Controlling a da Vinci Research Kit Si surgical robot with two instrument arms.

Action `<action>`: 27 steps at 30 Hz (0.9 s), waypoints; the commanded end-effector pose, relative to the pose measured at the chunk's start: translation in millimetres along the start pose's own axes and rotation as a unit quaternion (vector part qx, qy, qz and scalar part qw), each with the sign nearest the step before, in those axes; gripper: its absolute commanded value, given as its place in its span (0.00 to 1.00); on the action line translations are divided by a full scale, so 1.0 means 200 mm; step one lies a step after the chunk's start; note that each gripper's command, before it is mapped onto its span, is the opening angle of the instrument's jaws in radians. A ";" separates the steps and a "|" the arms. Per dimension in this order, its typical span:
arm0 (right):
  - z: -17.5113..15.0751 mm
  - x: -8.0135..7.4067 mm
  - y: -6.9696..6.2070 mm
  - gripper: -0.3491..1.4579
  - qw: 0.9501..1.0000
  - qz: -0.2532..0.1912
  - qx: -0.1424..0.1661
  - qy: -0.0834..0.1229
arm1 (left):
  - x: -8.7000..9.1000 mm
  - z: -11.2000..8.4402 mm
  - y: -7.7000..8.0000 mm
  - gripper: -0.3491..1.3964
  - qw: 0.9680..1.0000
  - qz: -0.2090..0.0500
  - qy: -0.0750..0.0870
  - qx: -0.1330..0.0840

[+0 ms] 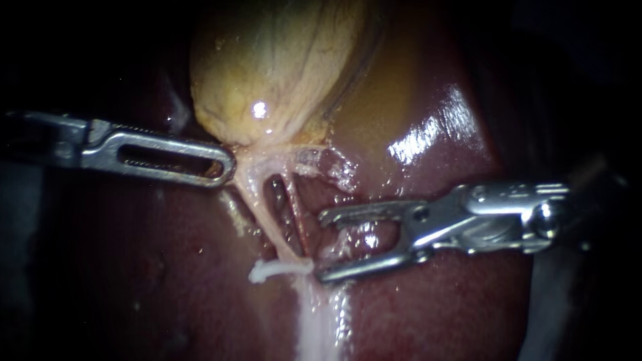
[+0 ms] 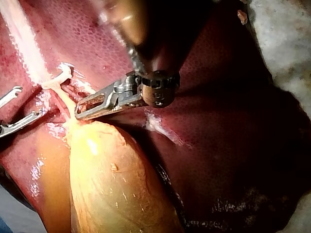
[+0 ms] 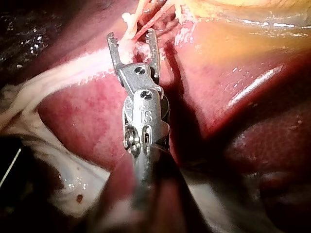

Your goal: Going back first clip left tube

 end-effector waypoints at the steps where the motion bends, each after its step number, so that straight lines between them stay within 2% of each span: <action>1: -0.003 0.001 0.000 0.47 1.000 -0.003 -0.003 0.002 | 0.000 0.000 0.000 0.00 1.000 0.000 0.000 0.000; 10: -0.024 0.010 0.001 0.47 1.000 -0.029 -0.006 0.003 | 0.000 0.001 0.000 0.00 1.000 0.000 0.000 0.000; 17: -0.029 0.010 0.001 0.47 0.999 -0.031 -0.008 0.003 | 0.000 0.003 -0.001 0.00 1.000 0.000 0.001 0.001; 23: -0.030 0.010 0.001 0.47 0.999 -0.031 -0.008 0.003 | -0.001 0.011 -0.007 0.00 1.000 0.003 0.004 0.004; 27: -0.030 0.010 0.000 0.47 0.999 -0.031 -0.007 0.003 | -0.002 0.021 -0.015 0.00 1.000 0.006 0.008 0.008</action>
